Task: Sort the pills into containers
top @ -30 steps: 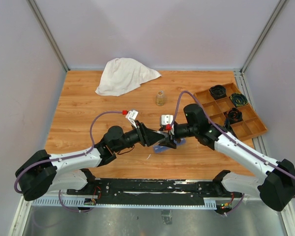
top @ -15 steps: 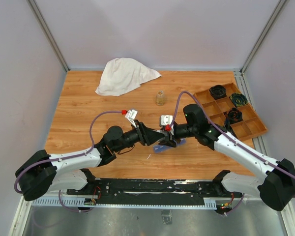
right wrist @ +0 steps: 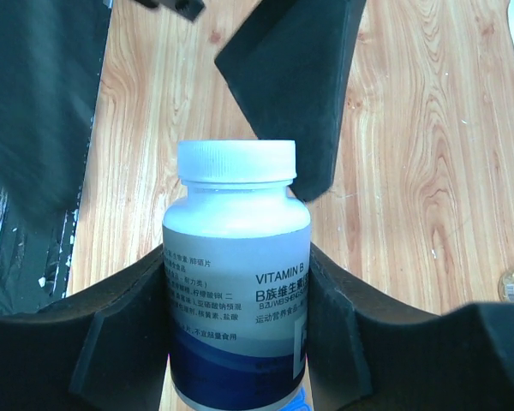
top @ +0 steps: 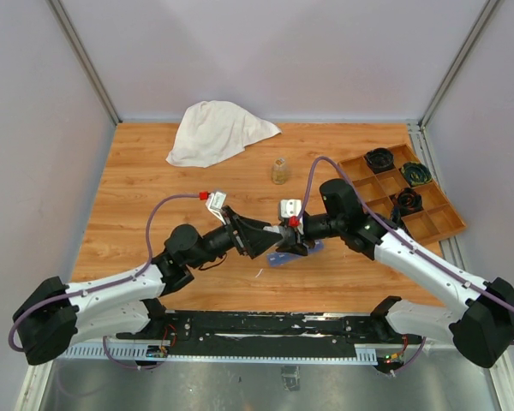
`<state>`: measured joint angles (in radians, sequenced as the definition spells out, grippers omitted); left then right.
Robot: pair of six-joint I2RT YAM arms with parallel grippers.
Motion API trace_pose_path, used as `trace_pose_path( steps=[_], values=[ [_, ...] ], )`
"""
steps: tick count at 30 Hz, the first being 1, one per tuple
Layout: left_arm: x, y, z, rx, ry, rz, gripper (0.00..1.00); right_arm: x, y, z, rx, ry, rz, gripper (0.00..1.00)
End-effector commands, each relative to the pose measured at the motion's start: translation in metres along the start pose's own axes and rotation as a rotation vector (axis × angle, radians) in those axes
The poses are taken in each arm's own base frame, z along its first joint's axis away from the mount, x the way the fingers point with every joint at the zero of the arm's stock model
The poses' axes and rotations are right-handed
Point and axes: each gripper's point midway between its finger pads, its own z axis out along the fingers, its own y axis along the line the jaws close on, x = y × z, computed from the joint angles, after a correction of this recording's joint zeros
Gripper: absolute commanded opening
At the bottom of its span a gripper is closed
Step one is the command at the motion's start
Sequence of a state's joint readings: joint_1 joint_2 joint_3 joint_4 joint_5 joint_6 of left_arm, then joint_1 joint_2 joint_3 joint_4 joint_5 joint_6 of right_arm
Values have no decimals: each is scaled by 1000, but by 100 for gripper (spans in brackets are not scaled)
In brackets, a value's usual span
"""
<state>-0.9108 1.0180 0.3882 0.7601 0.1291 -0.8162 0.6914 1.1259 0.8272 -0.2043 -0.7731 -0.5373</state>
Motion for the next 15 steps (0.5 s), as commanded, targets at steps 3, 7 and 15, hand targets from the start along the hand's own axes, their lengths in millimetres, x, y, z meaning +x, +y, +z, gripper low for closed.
trace_pose_path(
  steps=[3,7,15],
  values=[
    [-11,-17,-26,91,-78,108,99,-13,-2,-9,-2,-26,-38,2],
    [-14,-25,-46,157,-124,210,99,-16,-3,-16,-1,-45,-36,5],
    [0,-63,-66,433,-85,709,98,-20,13,-28,-83,-86,-85,2]
  ],
)
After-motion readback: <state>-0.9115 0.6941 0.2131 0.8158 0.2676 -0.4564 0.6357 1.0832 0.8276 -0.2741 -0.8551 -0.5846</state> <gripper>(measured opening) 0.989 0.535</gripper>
